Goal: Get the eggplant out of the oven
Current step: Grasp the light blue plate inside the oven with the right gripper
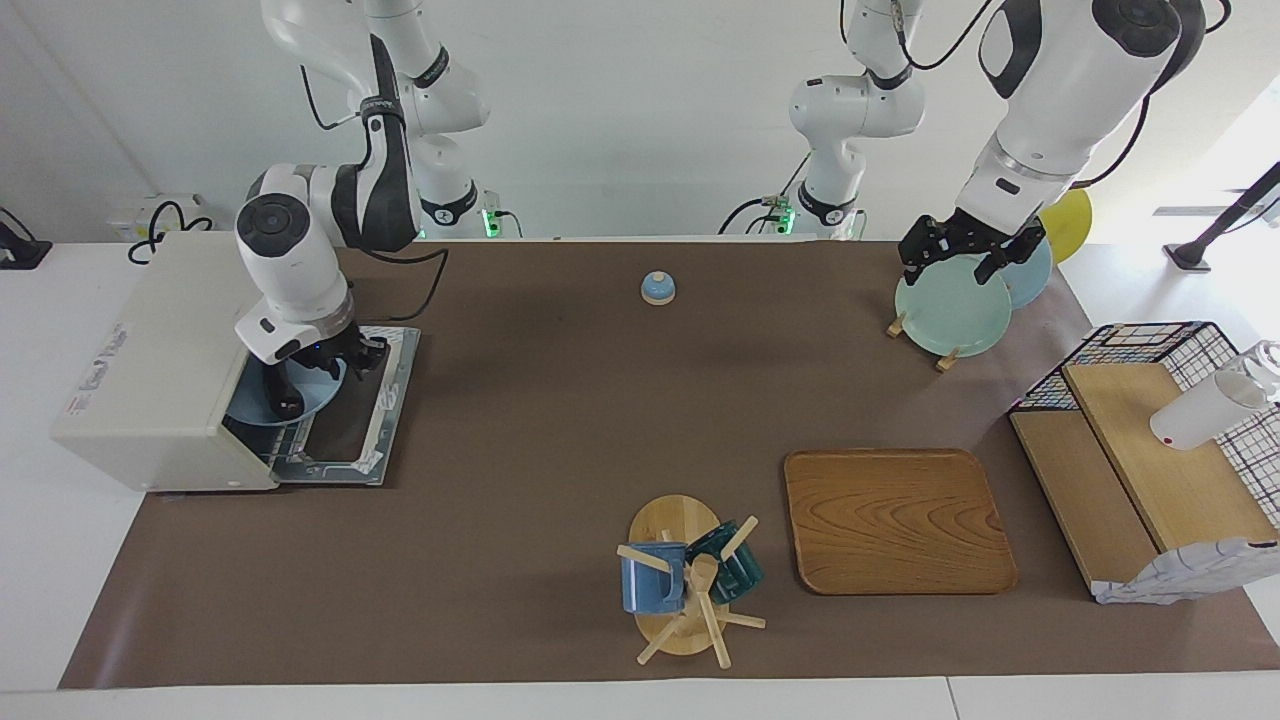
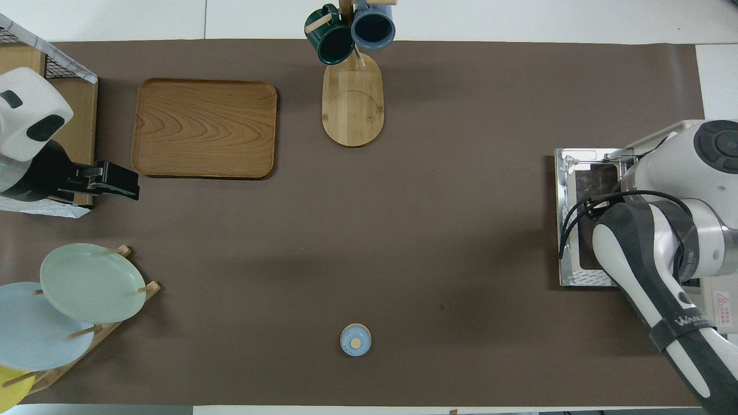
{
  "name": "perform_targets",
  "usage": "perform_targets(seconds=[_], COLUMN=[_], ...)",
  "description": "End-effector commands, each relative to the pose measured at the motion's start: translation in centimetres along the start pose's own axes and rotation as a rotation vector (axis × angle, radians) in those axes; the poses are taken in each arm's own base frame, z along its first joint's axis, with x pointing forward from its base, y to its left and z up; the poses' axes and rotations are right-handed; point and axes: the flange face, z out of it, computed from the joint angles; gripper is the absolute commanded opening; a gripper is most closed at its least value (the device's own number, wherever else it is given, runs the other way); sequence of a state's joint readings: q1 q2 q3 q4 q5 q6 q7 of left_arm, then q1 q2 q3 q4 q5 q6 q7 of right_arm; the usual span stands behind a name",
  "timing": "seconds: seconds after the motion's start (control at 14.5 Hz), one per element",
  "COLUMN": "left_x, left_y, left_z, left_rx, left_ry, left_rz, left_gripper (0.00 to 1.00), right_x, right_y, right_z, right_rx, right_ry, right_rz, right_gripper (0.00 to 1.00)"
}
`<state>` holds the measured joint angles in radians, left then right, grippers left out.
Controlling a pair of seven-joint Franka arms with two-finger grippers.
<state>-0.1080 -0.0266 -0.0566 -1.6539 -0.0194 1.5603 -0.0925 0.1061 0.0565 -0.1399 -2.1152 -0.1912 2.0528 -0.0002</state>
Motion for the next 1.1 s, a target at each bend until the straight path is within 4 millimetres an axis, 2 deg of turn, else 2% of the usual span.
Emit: perform_targets(seconds=[0.0, 0.14, 0.34, 0.55, 0.62, 0.69, 0.76, 0.89, 0.96, 1.03], left_x=[-0.2, -0.3, -0.2, -0.2, -0.2, -0.2, -0.2, -0.1, -0.1, -0.1], left_y=[-0.3, -0.4, -0.4, -0.4, -0.4, -0.5, -0.4, -0.5, -0.5, -0.5], left_z=[-0.2, -0.2, -0.2, -0.2, -0.1, -0.1, -0.3, -0.2, -0.2, -0.2], left_rx=[-0.009, -0.009, -0.010, -0.010, -0.010, -0.010, -0.010, -0.010, -0.010, -0.010], left_ry=[-0.006, -0.004, -0.001, -0.001, -0.001, -0.001, 0.002, 0.002, 0.002, 0.002], left_rz=[-0.004, -0.006, -0.008, -0.006, -0.006, -0.008, -0.006, -0.008, -0.008, -0.006], left_gripper=[1.00, 1.00, 1.00, 1.00, 1.00, 1.00, 1.00, 1.00, 1.00, 1.00], right_x=[-1.3, -1.3, -1.6, -2.1, -2.2, -2.2, -2.0, -1.0, -0.2, 0.5], right_y=[0.8, 1.0, 1.1, 1.5, 1.5, 1.3, 1.1, -1.0, -3.1, -6.2], right_z=[0.1, 0.4, 0.7, 1.9, 1.8, 1.7, 1.5, -0.1, -1.4, -2.8], right_rx=[-0.016, -0.015, -0.013, -0.007, -0.008, -0.013, -0.025, -0.040, -0.046, -0.044], right_ry=[0.029, 0.034, 0.034, 0.061, 0.063, 0.060, 0.058, 0.062, 0.068, 0.087], right_rz=[-0.047, -0.056, -0.052, -0.044, -0.047, -0.059, -0.070, -0.105, -0.122, -0.111], right_gripper=[0.36, 0.35, 0.29, 0.26, 0.10, 0.00, 0.00, 0.00, 0.00, 0.00])
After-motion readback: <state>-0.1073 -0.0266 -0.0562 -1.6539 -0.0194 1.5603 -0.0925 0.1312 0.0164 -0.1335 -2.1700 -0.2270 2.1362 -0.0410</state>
